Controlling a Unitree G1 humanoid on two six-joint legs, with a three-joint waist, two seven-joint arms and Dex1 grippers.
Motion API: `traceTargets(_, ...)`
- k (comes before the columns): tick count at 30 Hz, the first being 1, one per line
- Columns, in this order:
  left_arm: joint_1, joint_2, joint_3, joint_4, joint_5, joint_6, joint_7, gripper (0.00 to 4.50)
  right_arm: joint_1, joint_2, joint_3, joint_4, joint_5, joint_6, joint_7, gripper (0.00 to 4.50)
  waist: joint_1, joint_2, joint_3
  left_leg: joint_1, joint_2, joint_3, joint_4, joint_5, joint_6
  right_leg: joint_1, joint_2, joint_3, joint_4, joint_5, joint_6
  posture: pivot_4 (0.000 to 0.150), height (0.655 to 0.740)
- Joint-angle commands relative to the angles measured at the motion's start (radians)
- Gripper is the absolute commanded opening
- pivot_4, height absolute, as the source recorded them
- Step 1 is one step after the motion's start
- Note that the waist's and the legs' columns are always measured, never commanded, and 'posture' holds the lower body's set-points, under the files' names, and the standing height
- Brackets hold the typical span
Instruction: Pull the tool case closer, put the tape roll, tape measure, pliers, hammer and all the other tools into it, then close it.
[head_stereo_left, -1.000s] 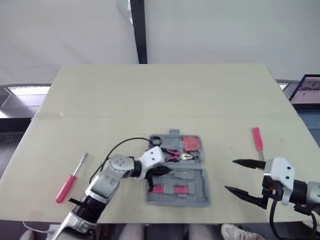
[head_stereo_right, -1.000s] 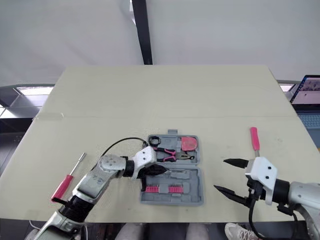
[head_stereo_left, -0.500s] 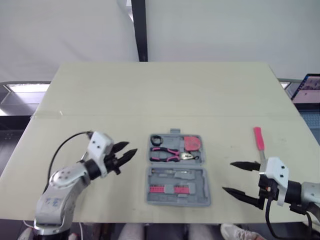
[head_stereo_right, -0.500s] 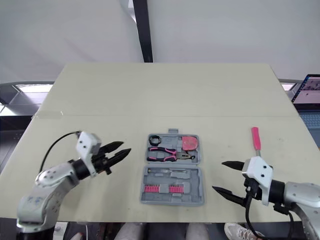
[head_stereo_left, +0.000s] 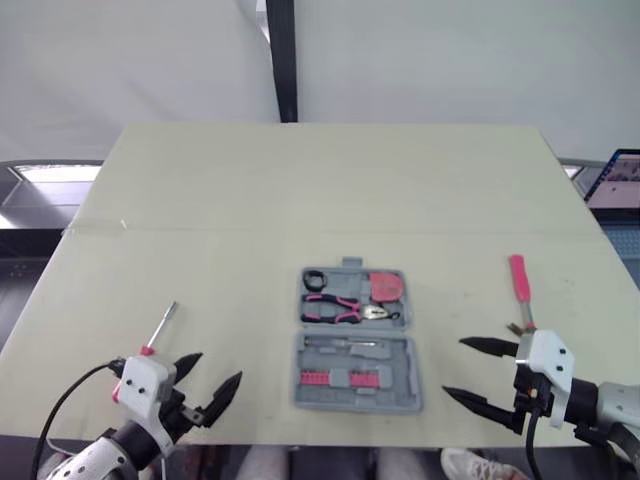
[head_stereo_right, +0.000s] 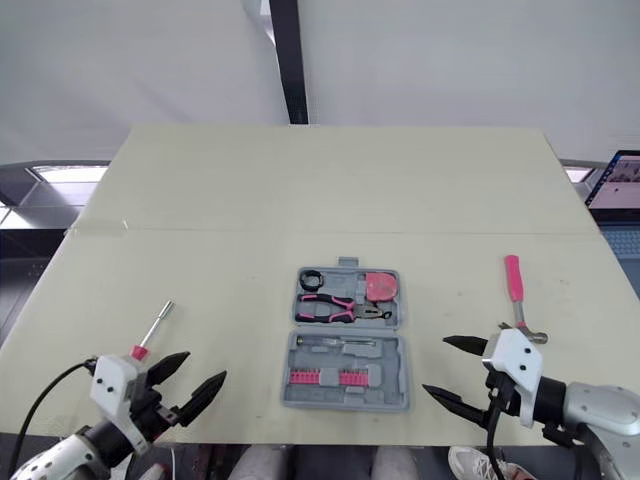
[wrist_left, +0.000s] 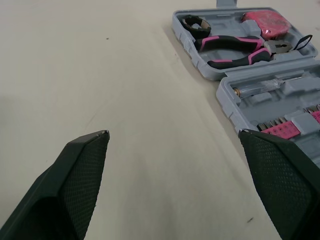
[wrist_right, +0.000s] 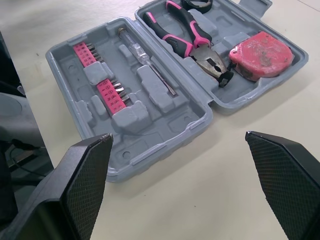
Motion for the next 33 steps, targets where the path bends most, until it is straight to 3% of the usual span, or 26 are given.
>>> traceTargets(1,0.022,0.005,-0.025,-0.011,-0.004,-0.053,-0.003,4.43,-0.008,-0.003,-0.016,-0.002,0.005,-0.021,0.006,4.50,0.000,0.000,0.000,0.000,0.000,0.000,0.000,0.000,0.000,0.000,0.000,0.000,0.000,0.000,0.000,0.150,0.7400)
traceTargets(12,-0.002,0.045,-0.094,0.051,-0.033,-0.090,-0.042,4.43,-0.038,0.011,-0.009,-0.012,0.028,0.002,-0.017,4.50,0.000,0.001,0.001,0.000,0.000,0.000,0.000,0.000,0.001,0.000,0.000,0.000,-0.001,0.000,0.000,0.150,0.7400)
traceTargets(22,-0.149,0.281,-0.151,0.128,-0.122,-0.227,-0.371,4.43,0.015,0.130,-0.114,-0.124,0.003,0.194,-0.335,4.50,0.000,0.004,0.001,-0.009,0.000,0.001,0.000,0.000,0.000,-0.010,0.000,0.001,0.002,0.000,0.000,0.150,0.7400)
traceTargets(33,-0.231,0.349,-0.177,0.109,-0.110,-0.263,-0.387,4.43,0.024,0.182,-0.178,-0.186,0.007,0.360,-0.497,4.50,-0.002,0.007,0.001,-0.011,0.000,0.001,0.001,0.001,-0.001,-0.014,0.000,0.001,0.006,0.001,0.000,0.150,0.7400)
